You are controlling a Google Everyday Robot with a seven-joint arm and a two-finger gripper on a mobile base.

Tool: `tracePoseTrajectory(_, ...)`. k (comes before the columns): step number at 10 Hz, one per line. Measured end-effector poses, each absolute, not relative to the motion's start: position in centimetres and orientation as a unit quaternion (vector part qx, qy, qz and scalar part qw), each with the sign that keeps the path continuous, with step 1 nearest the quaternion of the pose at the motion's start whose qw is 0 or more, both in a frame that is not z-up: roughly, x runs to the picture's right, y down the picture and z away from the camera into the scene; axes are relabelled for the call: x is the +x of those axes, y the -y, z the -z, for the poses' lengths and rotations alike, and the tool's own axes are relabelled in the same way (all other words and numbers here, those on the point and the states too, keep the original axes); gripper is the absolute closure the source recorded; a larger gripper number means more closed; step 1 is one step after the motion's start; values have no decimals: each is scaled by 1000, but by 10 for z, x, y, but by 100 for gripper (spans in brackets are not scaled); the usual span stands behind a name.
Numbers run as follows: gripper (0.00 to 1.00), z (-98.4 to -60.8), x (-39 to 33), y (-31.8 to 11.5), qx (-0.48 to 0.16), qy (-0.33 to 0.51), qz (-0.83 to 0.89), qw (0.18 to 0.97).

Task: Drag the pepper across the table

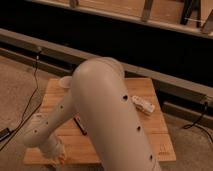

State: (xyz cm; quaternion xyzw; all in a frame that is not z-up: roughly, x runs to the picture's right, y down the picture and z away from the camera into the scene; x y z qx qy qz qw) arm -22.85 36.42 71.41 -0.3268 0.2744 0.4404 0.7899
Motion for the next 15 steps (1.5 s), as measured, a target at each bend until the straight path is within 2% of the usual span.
tracePoseTrajectory(13, 88, -650, -245, -446, -359, -289, -350, 816)
tracePoseTrajectory(15, 80, -640, -251, -456, -362, -284, -320, 829)
